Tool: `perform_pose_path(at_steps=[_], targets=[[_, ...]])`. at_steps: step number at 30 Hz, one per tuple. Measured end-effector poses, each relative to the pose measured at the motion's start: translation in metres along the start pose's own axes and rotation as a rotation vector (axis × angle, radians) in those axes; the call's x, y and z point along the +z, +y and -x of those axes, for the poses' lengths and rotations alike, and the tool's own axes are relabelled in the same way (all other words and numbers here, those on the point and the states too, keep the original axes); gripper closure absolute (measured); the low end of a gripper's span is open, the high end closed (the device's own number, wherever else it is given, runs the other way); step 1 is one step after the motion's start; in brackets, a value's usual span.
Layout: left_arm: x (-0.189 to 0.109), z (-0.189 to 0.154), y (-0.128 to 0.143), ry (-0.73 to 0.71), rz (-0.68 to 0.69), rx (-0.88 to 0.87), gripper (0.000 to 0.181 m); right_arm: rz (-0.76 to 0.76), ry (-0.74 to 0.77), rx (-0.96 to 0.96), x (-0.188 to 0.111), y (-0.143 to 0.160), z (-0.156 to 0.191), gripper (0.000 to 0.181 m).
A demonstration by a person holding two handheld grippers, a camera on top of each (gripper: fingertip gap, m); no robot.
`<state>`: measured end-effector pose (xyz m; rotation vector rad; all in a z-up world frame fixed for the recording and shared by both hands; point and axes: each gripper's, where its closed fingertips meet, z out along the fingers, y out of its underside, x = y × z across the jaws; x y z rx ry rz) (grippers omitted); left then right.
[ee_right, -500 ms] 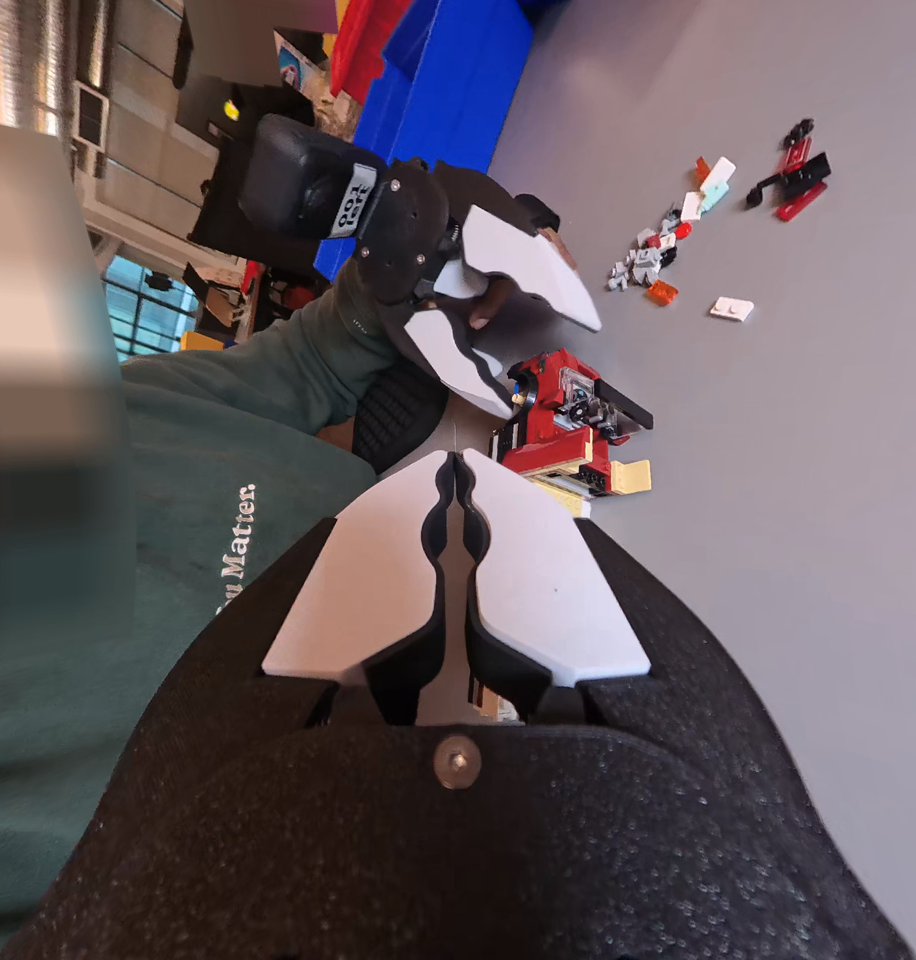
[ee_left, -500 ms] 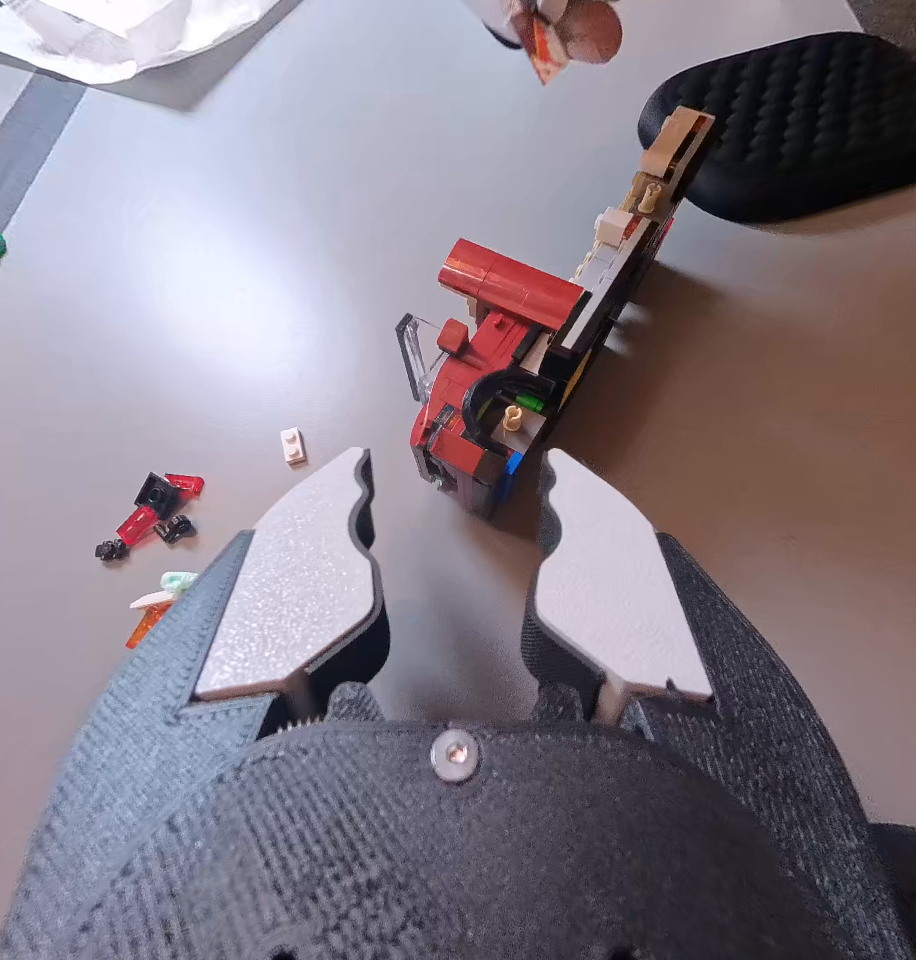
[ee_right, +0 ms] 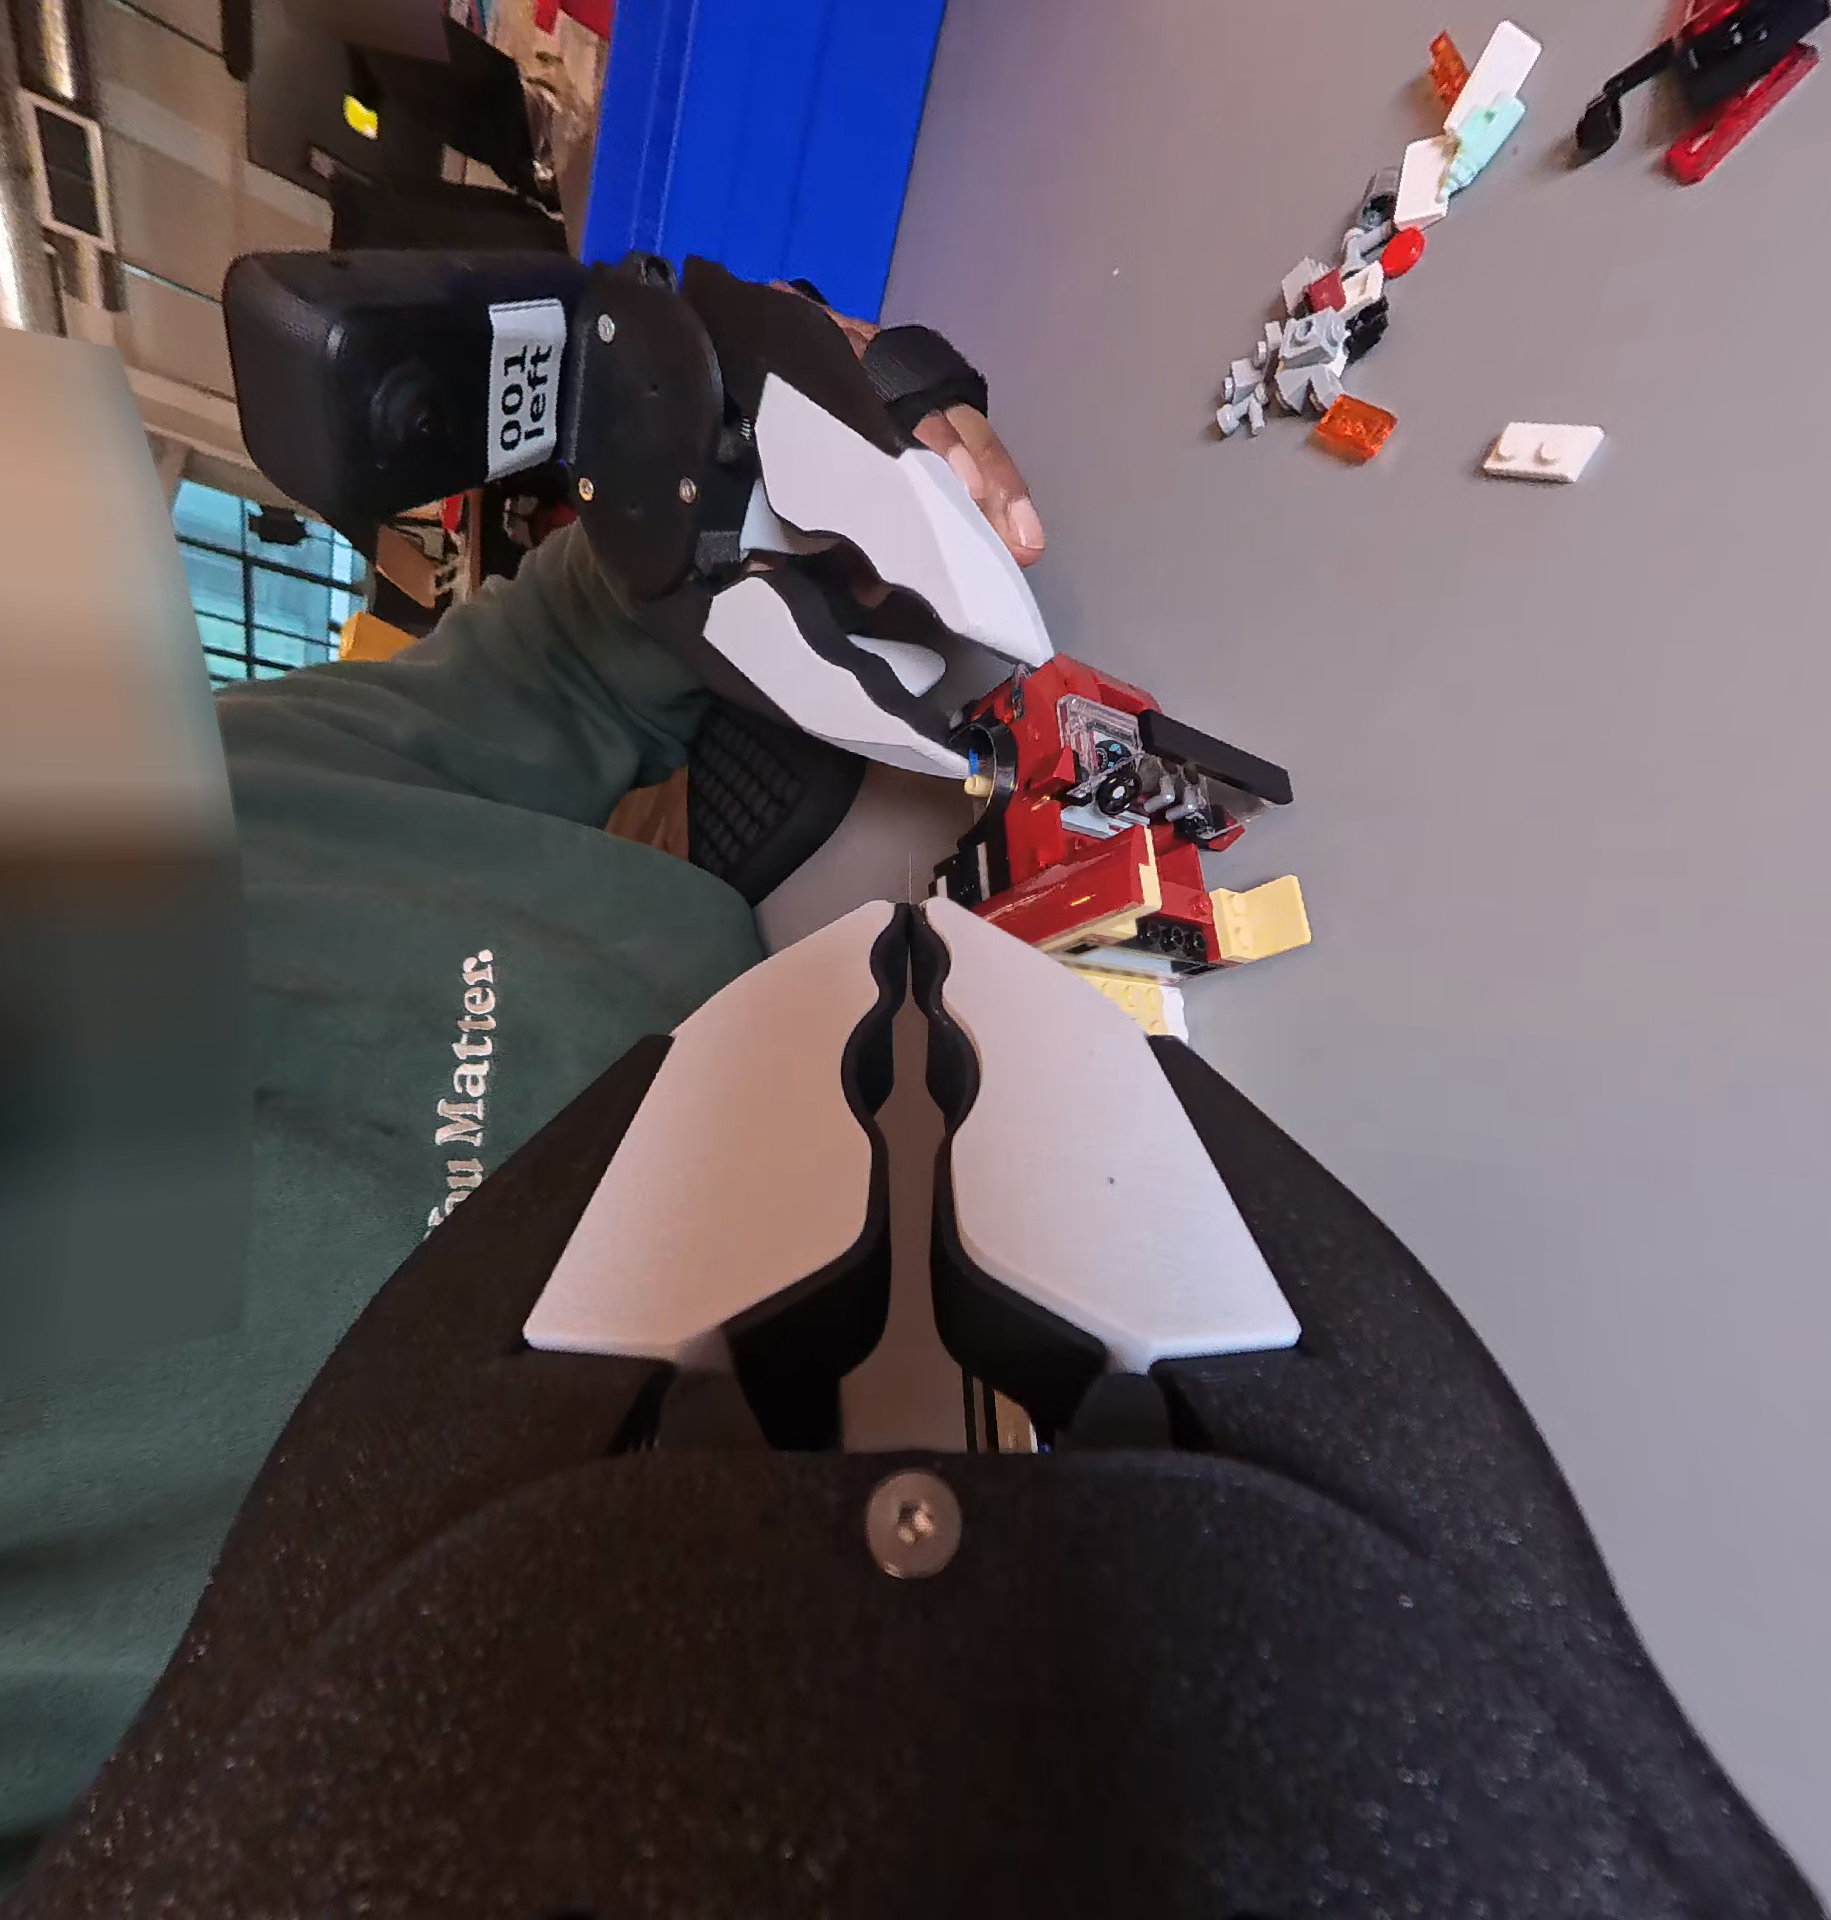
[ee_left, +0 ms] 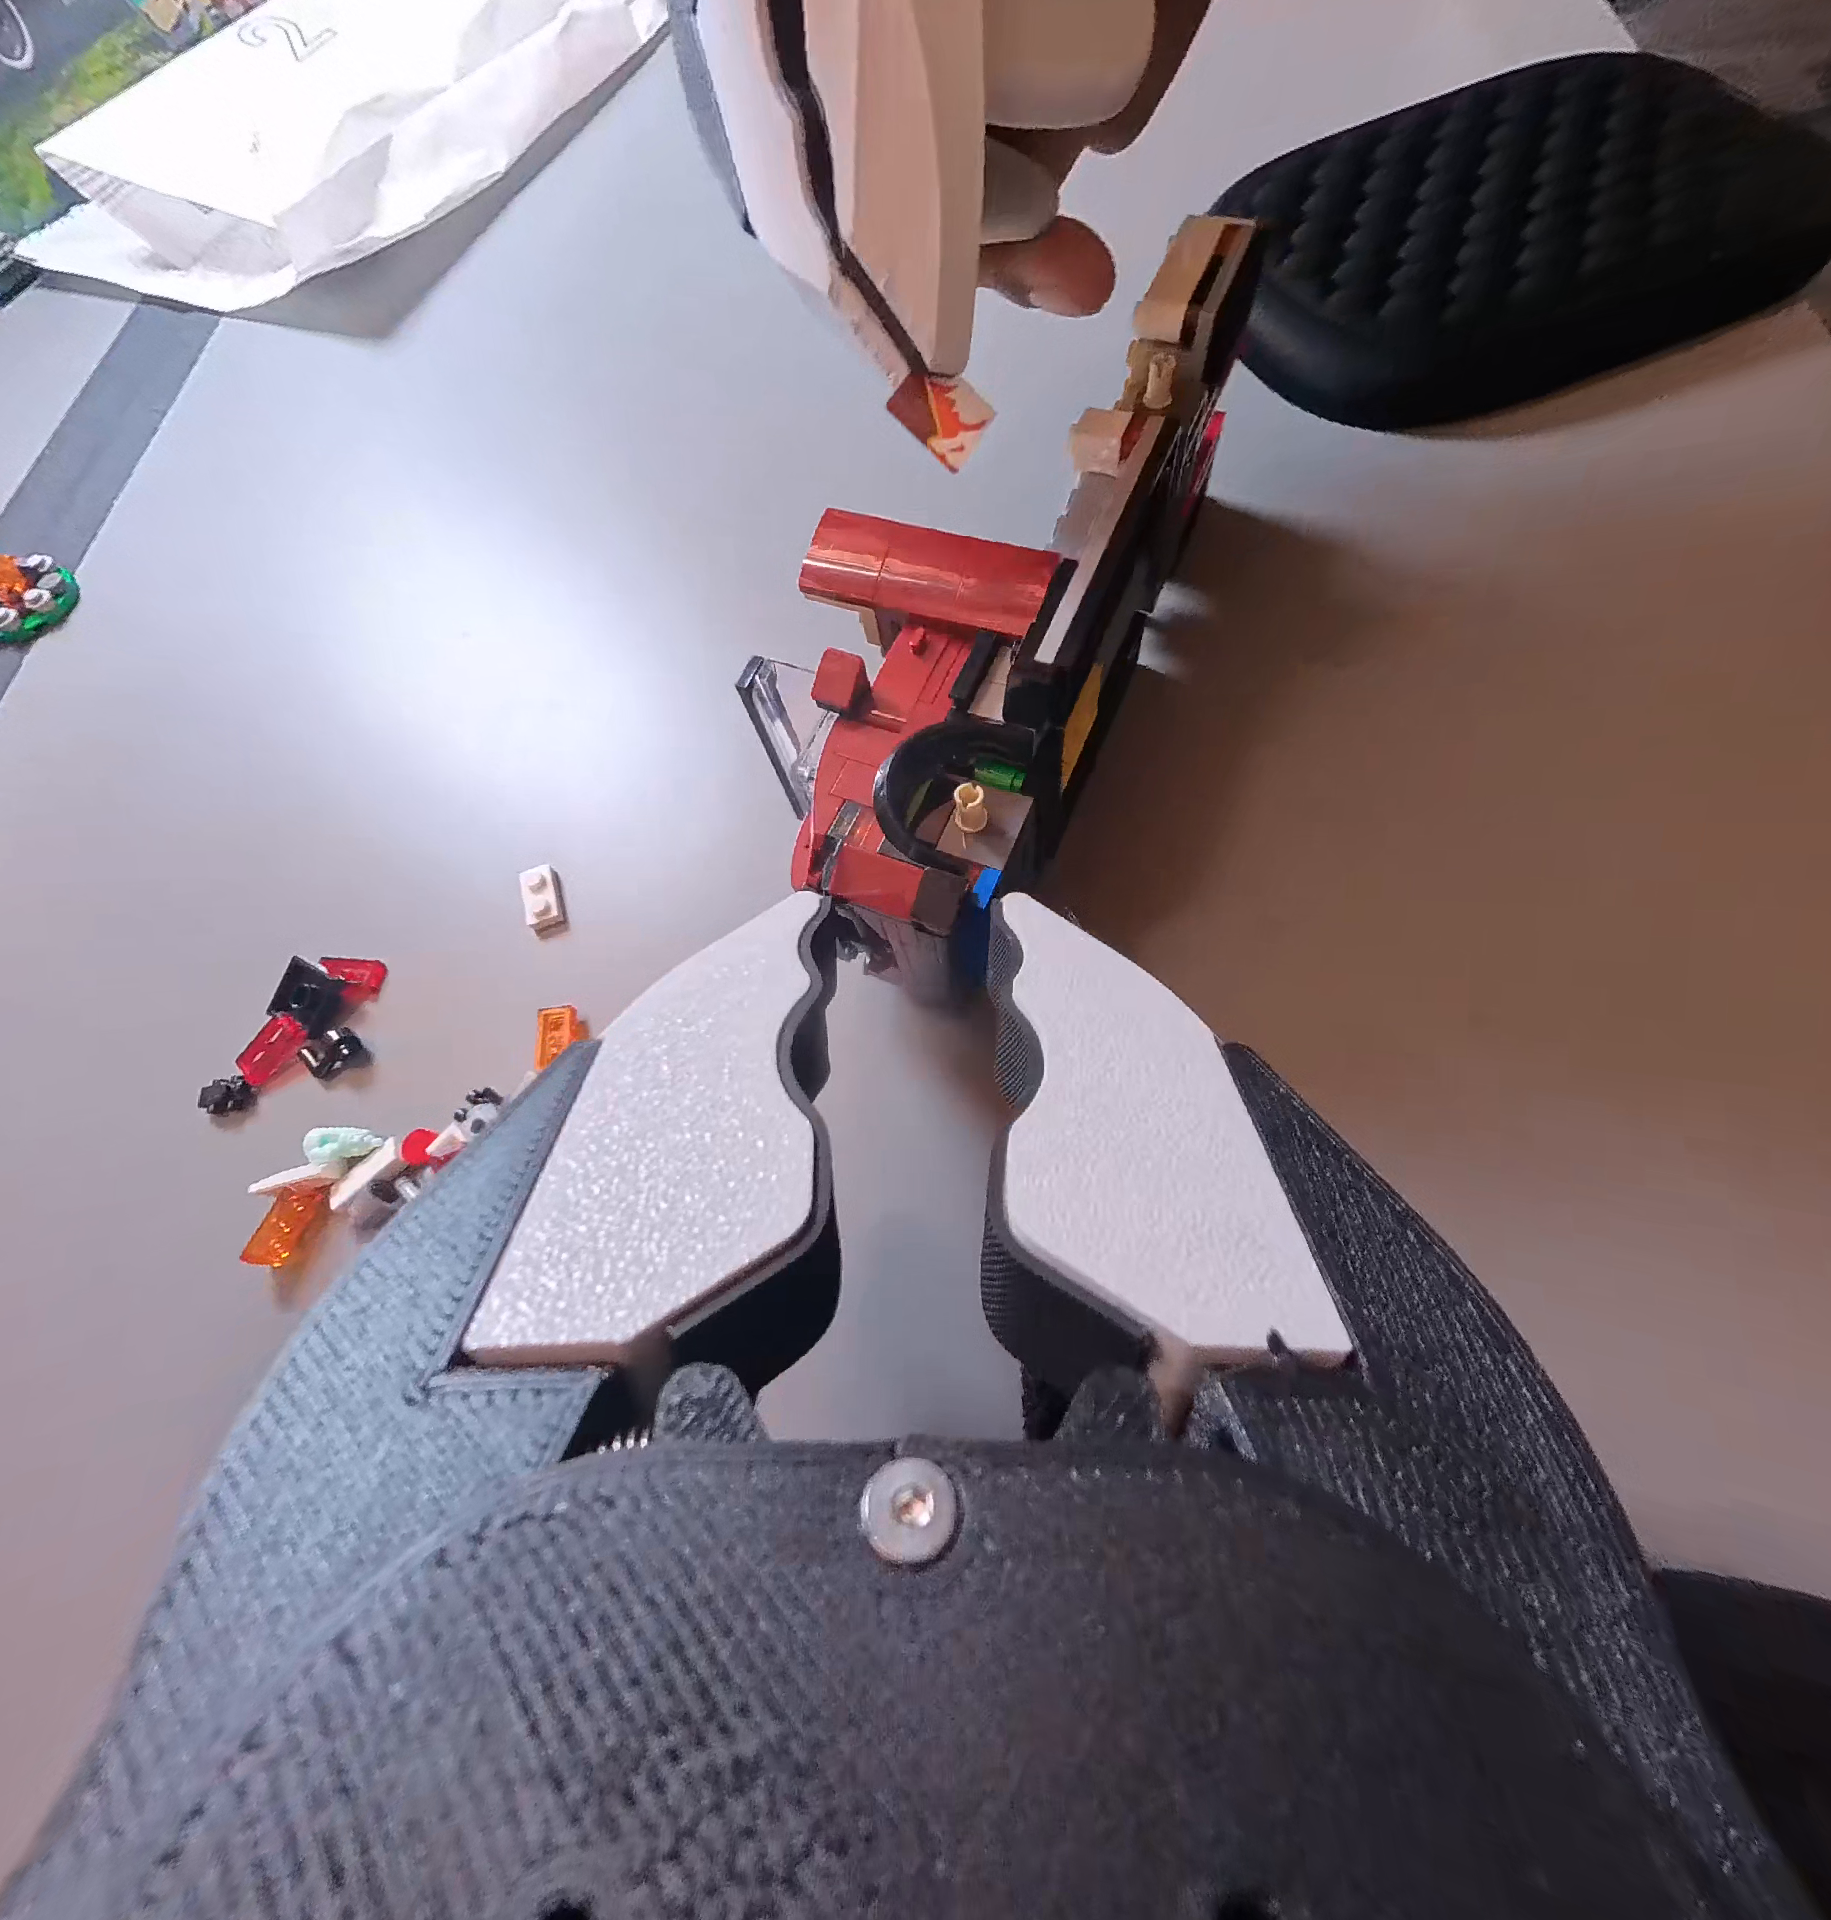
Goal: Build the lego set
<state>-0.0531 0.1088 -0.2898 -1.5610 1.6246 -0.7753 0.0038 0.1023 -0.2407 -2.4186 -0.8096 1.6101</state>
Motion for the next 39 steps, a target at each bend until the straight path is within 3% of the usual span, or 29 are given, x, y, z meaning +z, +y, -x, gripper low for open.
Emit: perform_pose_path(at_steps=[1, 5, 10, 17, 39], targets=[[-0.001, 0.0, 0.0, 0.005, -0.01, -0.009, 0.153, 0.005, 0.001, 0.0, 0.001, -0.001, 0.0, 0.181], [0.005, 0.001, 0.003, 0.029, -0.015, -0.056, 0.121, 0.028, 0.008, -0.011, 0.005, -0.002, 0.002, 0.181], [0.015, -0.001, 0.006, -0.005, 0.03, -0.014, 0.14, 0.039, 0.011, -0.007, 0.008, -0.002, 0.0, 0.181], [0.016, -0.009, 0.003, -0.069, 0.039, 0.006, 0.14, 0.083, 0.032, 0.035, 0.007, 0.007, -0.005, 0.181], [0.017, -0.016, 0.003, -0.053, -0.005, -0.039, 0.14, 0.197, 0.084, 0.109, 0.016, 0.028, -0.005, 0.181]])
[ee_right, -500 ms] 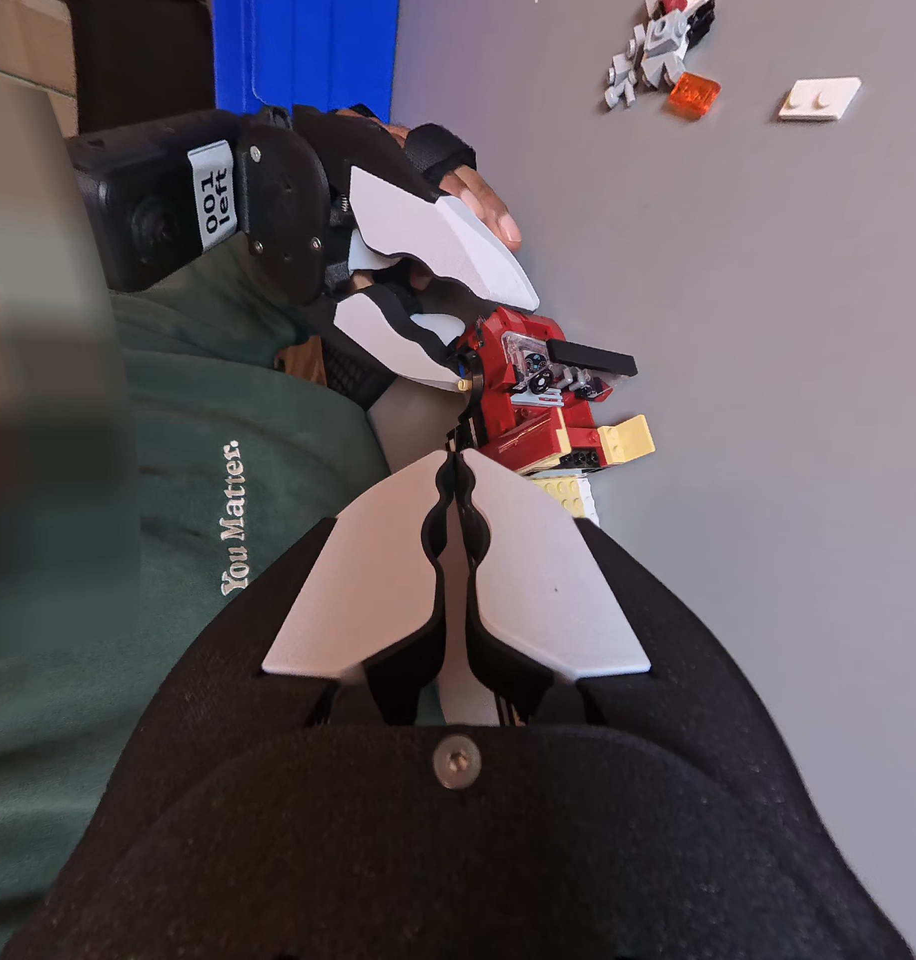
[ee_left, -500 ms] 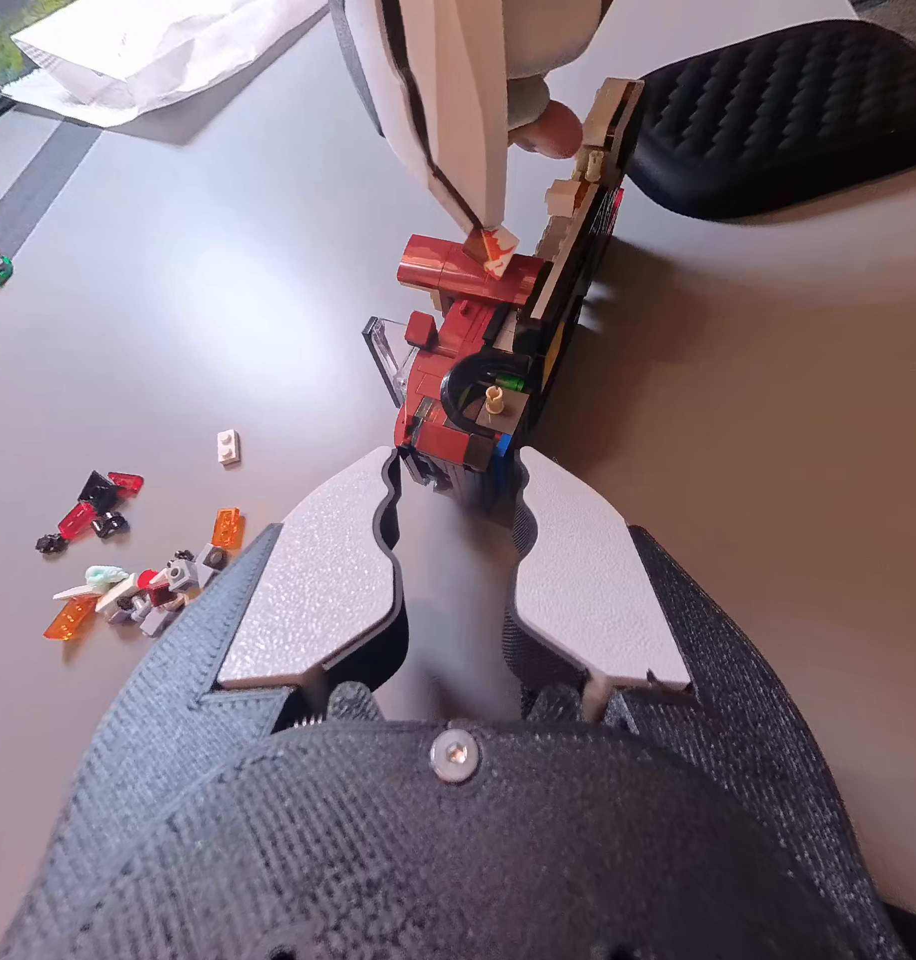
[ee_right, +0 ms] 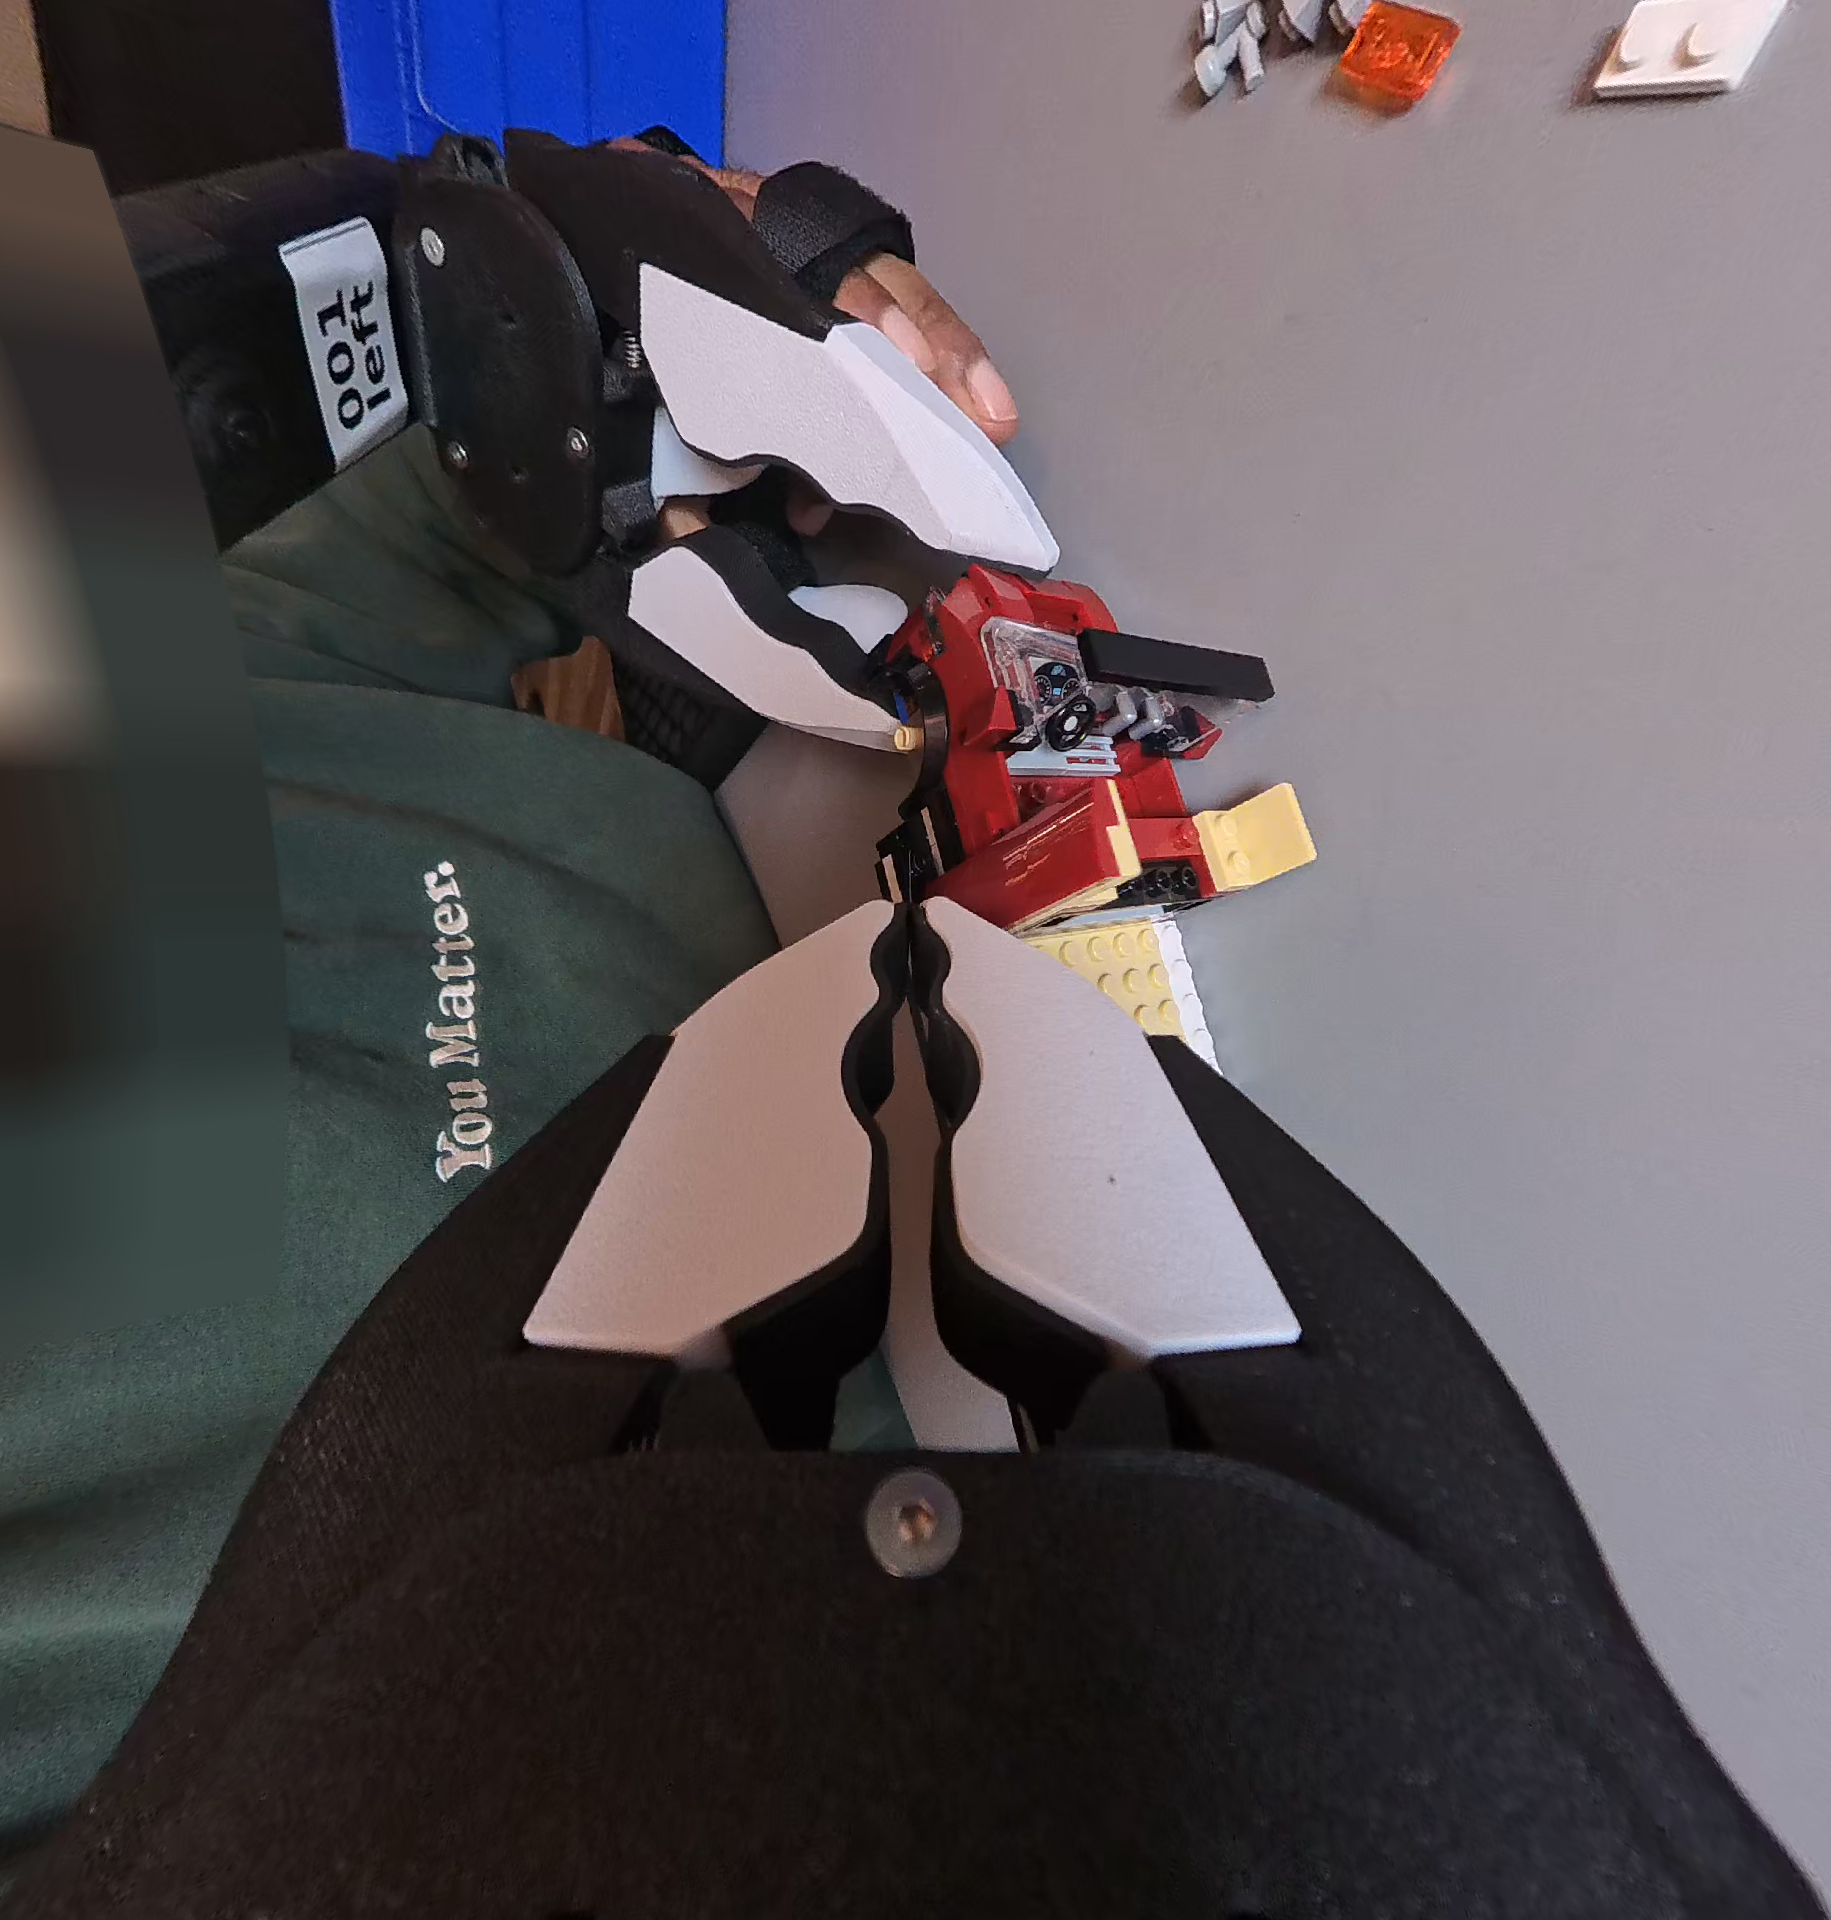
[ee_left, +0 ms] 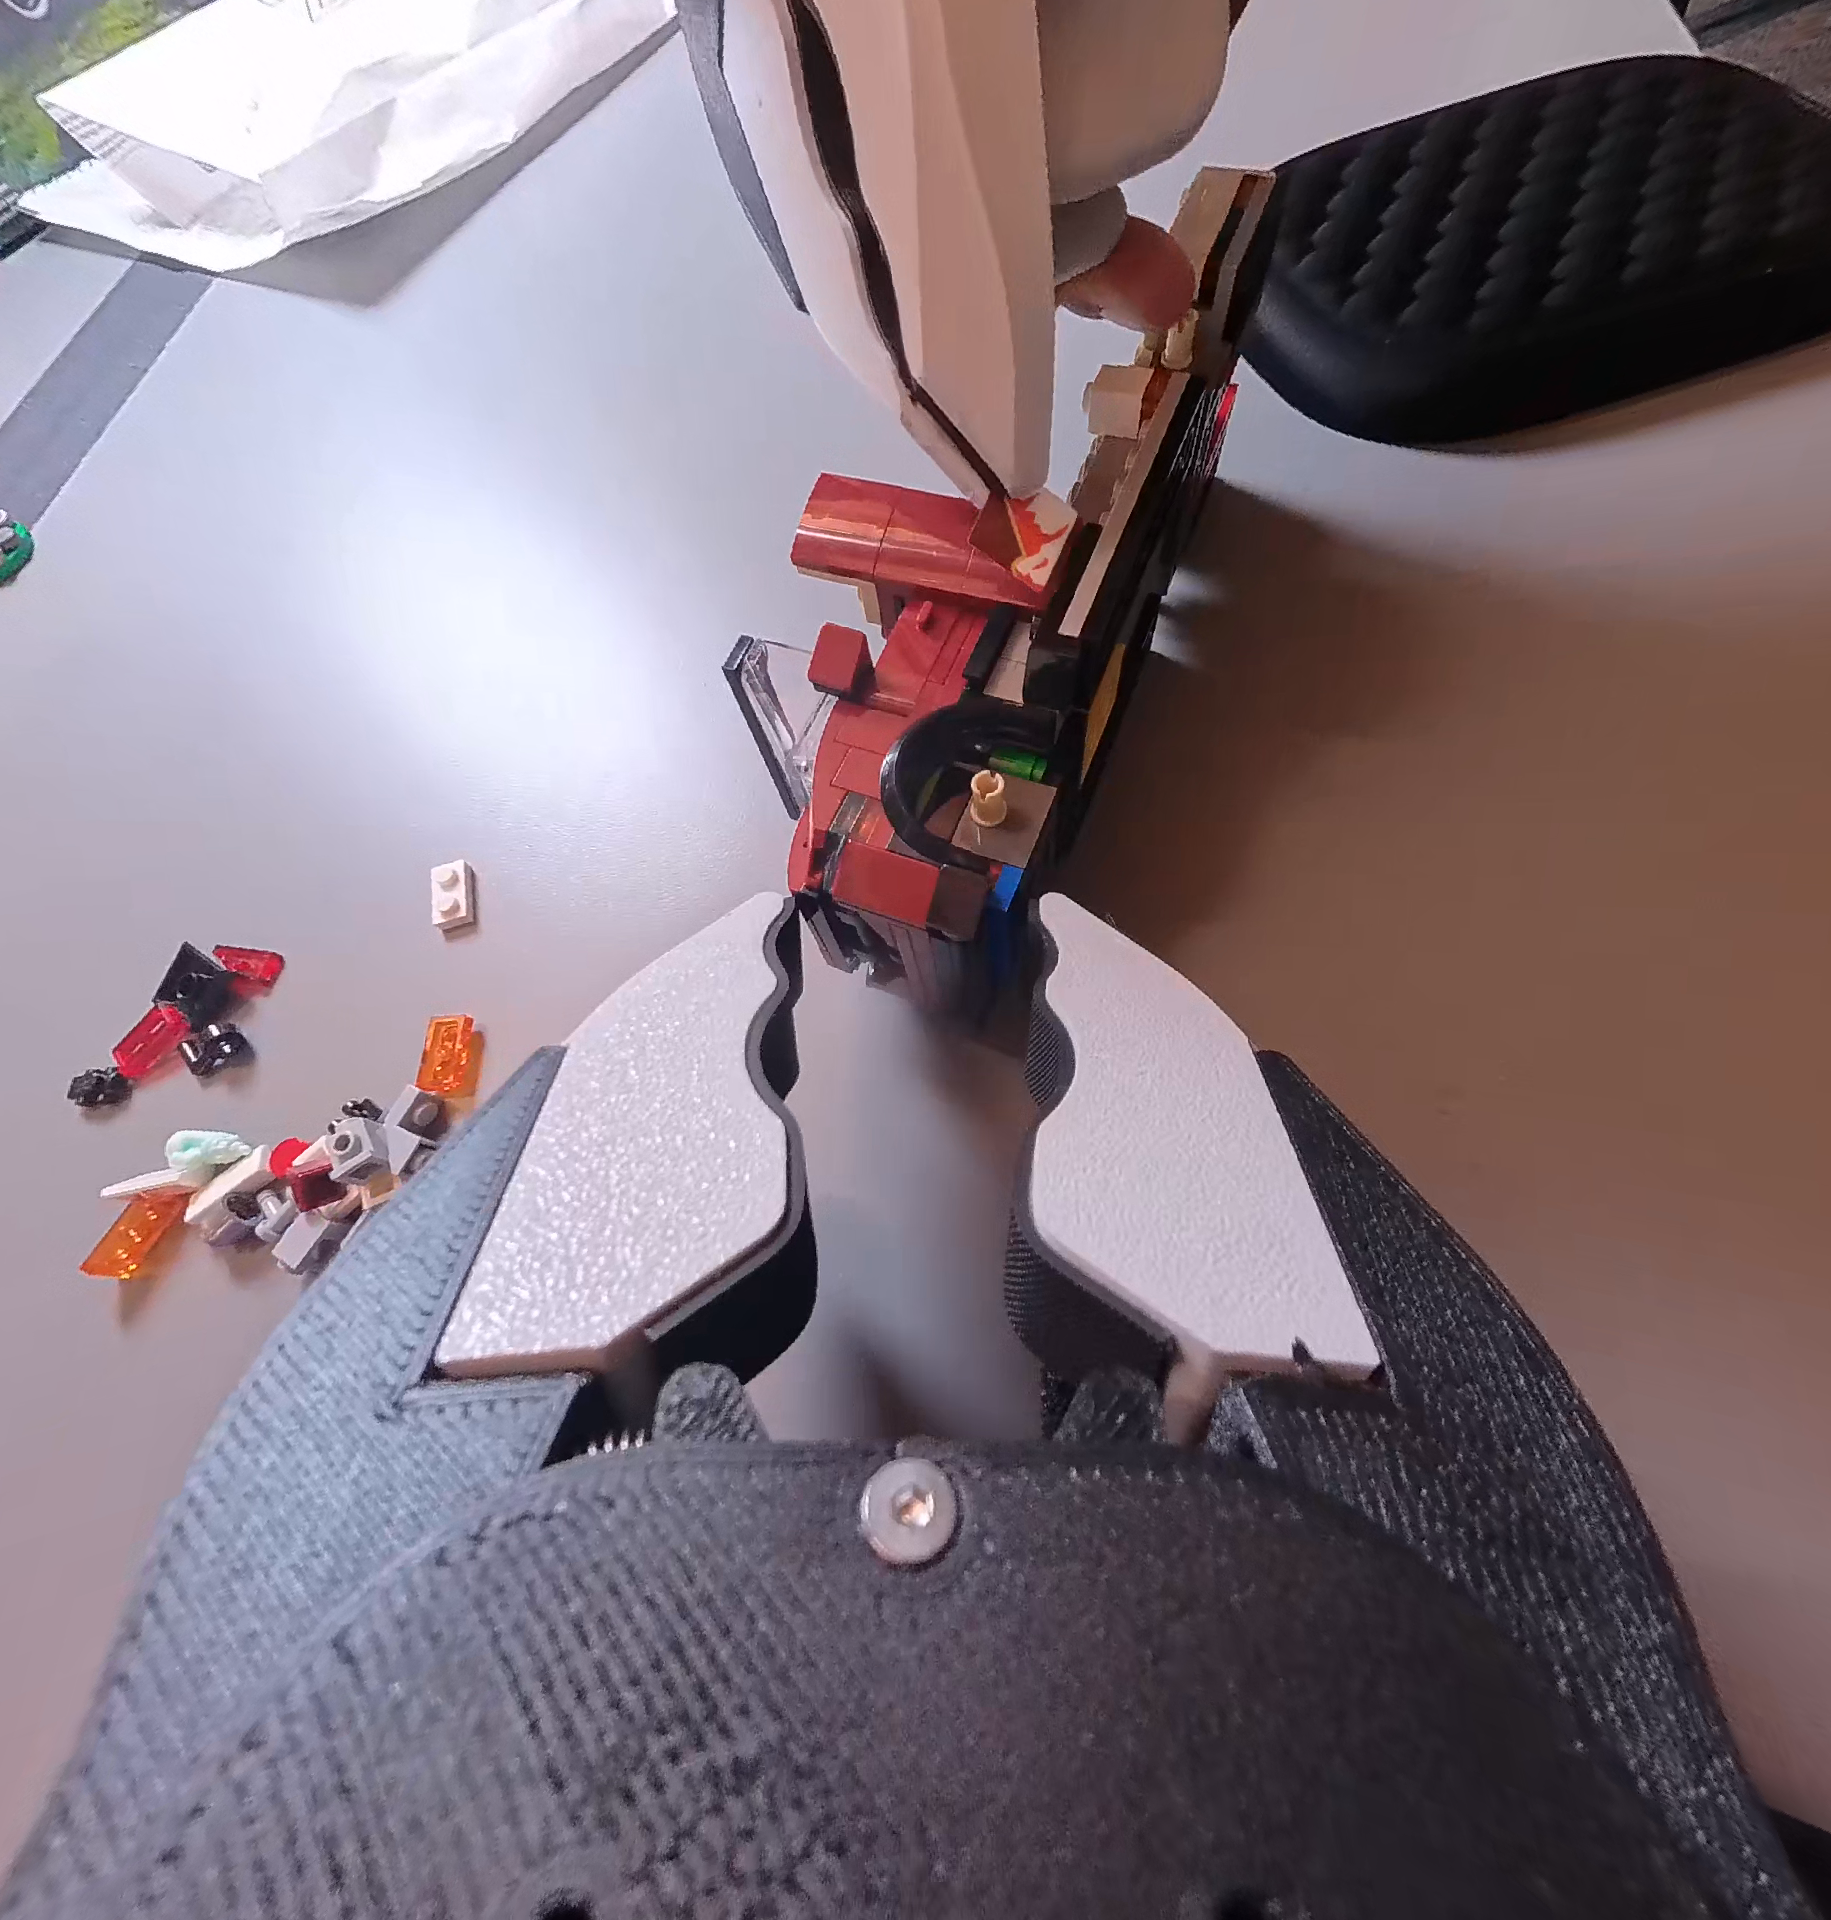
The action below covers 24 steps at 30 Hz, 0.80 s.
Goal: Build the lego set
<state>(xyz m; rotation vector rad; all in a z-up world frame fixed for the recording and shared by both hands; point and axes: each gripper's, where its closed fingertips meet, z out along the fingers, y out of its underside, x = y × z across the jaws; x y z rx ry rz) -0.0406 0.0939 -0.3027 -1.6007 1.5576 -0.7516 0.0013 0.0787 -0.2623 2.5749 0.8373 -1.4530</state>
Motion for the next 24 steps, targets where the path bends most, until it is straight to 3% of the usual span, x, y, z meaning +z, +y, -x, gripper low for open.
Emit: perform_pose_path(at_steps=[24], targets=[[0.0003, -0.0001, 0.0001, 0.003, -0.001, -0.007, 0.14, 0.043, 0.082, -0.016, 0.0005, 0.0024, -0.0042, 0.181]])
